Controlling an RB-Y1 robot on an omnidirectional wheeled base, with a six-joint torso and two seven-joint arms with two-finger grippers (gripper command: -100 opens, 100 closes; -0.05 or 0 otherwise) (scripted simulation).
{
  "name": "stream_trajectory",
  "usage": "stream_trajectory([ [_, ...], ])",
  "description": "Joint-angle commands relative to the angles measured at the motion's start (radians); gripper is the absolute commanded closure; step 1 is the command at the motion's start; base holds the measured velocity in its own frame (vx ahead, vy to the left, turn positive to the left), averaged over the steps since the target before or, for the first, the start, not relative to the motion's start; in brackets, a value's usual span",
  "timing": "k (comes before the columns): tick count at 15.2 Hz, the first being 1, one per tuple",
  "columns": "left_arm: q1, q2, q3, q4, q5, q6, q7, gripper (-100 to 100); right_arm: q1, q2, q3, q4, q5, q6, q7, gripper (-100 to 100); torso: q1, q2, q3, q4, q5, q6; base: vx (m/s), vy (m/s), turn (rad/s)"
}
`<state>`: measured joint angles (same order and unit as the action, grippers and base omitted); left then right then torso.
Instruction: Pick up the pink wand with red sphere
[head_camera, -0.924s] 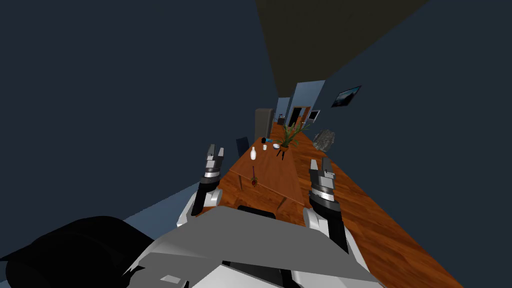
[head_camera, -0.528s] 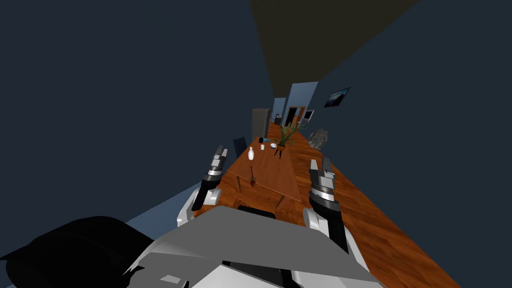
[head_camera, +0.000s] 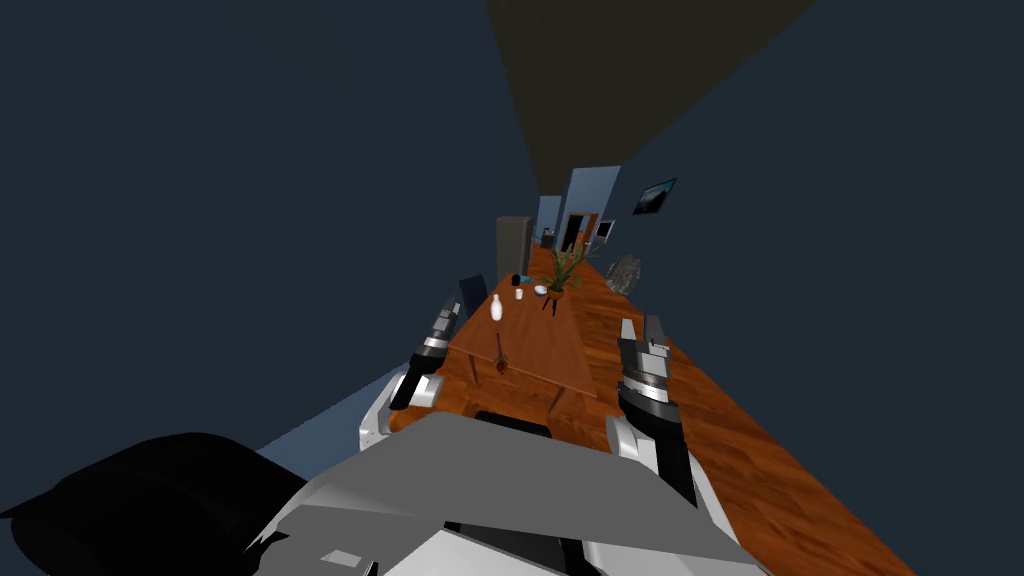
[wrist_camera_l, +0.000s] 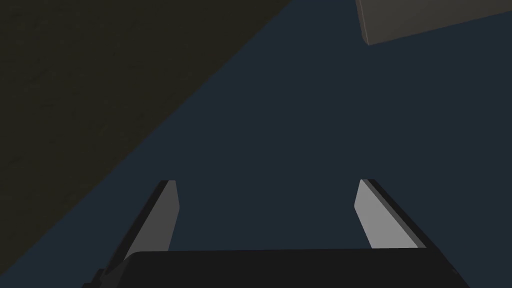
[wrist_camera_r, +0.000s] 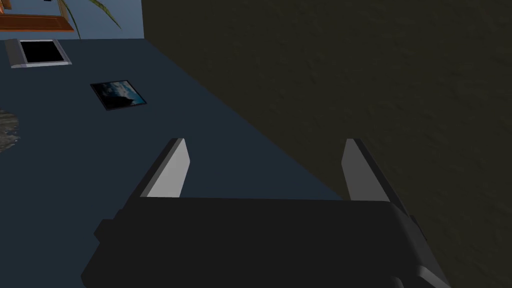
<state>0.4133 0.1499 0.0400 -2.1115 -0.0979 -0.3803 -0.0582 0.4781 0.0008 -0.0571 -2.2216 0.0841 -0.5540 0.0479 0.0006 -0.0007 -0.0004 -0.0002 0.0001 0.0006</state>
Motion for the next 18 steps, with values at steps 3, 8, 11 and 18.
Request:
stream_trajectory([
  [3, -0.015, 0.013, -0.007, 0.03, -0.012, 0.087, -0.012, -100, 0.0, 0.0, 0.0, 0.0, 0.0, 0.0, 0.0, 0, 0.0, 0.0, 0.0, 0.0, 0.0, 0.0, 0.004, 0.009, -0.142],
  [8, -0.039, 0.02, -0.018, 0.069, -0.028, 0.183, -0.028, -100, 0.0, 0.0, 0.0, 0.0, 0.0, 0.0, 0.0, 0, 0.0, 0.0, 0.0, 0.0, 0.0, 0.0, 0.004, 0.007, -0.132],
  [11, -0.052, 0.022, -0.023, 0.09, -0.036, 0.233, -0.036, -100, 0.0, 0.0, 0.0, 0.0, 0.0, 0.0, 0.0, 0, 0.0, 0.0, 0.0, 0.0, 0.0, 0.0, 0.004, 0.007, -0.089],
  [18, -0.092, 0.018, -0.04, 0.16, -0.063, 0.365, -0.063, -100, 0.0, 0.0, 0.0, 0.0, 0.0, 0.0, 0.0, 0, 0.0, 0.0, 0.0, 0.0, 0.0, -0.001, 0.003, 0.008, -0.129],
])
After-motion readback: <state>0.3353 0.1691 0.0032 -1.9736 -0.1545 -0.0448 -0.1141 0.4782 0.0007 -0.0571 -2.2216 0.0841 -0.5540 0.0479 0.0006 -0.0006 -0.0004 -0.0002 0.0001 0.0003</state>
